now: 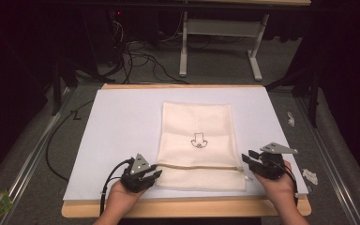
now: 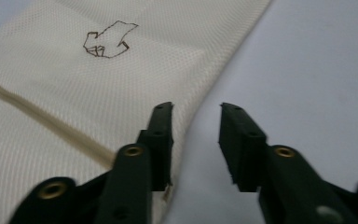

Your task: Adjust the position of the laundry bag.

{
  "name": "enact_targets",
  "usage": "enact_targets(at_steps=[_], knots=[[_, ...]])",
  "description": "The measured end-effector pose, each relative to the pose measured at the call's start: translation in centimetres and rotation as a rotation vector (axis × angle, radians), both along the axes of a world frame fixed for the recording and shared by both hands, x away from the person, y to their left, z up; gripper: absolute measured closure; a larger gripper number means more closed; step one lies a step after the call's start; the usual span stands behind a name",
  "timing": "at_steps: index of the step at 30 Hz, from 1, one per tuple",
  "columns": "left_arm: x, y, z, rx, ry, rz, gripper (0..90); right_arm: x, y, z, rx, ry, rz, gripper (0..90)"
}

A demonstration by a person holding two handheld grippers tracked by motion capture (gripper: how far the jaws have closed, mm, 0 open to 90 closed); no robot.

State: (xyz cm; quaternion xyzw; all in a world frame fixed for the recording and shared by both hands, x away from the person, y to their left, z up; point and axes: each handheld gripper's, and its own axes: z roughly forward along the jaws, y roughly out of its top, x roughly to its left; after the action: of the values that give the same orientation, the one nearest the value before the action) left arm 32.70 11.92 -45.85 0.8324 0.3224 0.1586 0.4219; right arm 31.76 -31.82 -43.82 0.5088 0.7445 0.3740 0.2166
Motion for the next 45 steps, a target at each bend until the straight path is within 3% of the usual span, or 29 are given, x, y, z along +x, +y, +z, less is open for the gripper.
enact_targets(at_steps=[1, 2, 3, 5, 6, 9, 10, 13, 17, 19, 21, 24, 26, 29, 32, 34, 42, 45], knots=[[0.0, 0.0, 0.0, 0.0, 0.0, 0.0, 60.6, 0.0, 0.0, 0.0, 0.0, 0.0, 0.0, 69.6], [0.1, 0.4, 0.1, -0.016, -0.021, 0.034, 57.8, -1.4, -1.1, -0.6, -0.004, -0.014, -0.003, 85.6], [0.4, 0.9, 0.2, -0.019, -0.029, 0.064, 55.3, -1.7, -1.5, -1.1, 0.008, 0.016, 0.008, 90.0], [1.1, 2.0, 0.2, -0.036, -0.023, 0.136, 53.1, -1.7, -1.8, -1.2, 0.01, 0.039, 0.02, 90.0], [1.6, 2.6, 0.0, -0.034, -0.005, 0.17, 50.1, -1.7, -2.1, -0.9, -0.014, 0.027, 0.023, 90.0], [1.9, 2.9, -0.1, -0.037, 0.005, 0.199, 48.6, -1.5, -2.0, -1.0, 0.005, 0.033, 0.029, 90.0], [2.0, 2.9, -0.3, -0.047, 0.031, 0.201, 49.5, -1.4, -1.3, -1.4, -0.014, 0.054, 0.052, 90.0], [2.1, 2.5, -0.5, -0.06, 0.083, 0.159, 66.0, -1.4, -0.3, -2.2, -0.05, 0.094, 0.067, 90.0], [2.0, 1.0, -1.2, -0.028, 0.165, 0.062, 74.9, -1.3, 0.2, -2.4, -0.029, 0.117, 0.078, 90.0], [1.7, 0.2, -1.4, 0.003, 0.163, 0.024, 75.8, -1.5, 1.1, -2.1, -0.008, 0.107, 0.11, 90.0], [1.4, -0.6, -1.6, 0.033, 0.161, -0.003, 76.4, -1.8, 2.9, -1.2, -0.034, 0.063, 0.178, 90.0], [1.3, -0.8, -1.7, 0.037, 0.164, -0.009, 77.8, -1.9, 3.6, -0.7, -0.046, 0.036, 0.19, 90.0], [1.3, -0.7, -1.7, 0.023, 0.176, -0.022, 80.1, -1.8, 3.4, -0.5, -0.039, 0.028, 0.175, 89.9], [1.0, -0.9, -1.8, 0.049, 0.157, -0.056, 88.8, -1.6, 1.6, -0.9, -0.041, 0.033, 0.104, 90.0], [1.0, -1.0, -1.8, 0.05, 0.161, -0.067, 89.7, -1.4, 0.6, -1.1, -0.044, 0.03, 0.062, 90.0], [0.8, -1.1, -1.8, 0.045, 0.164, -0.081, 89.9, -0.9, -0.5, -1.5, -0.019, 0.044, 0.027, 90.0], [0.6, -1.6, -1.7, 0.052, 0.164, -0.118, 90.0, -1.1, -0.2, -1.6, -0.039, 0.044, 0.047, 90.0], [0.7, -1.5, -1.5, 0.042, 0.157, -0.103, 88.6, -1.1, 0.1, -1.7, -0.049, 0.045, 0.053, 87.3]])
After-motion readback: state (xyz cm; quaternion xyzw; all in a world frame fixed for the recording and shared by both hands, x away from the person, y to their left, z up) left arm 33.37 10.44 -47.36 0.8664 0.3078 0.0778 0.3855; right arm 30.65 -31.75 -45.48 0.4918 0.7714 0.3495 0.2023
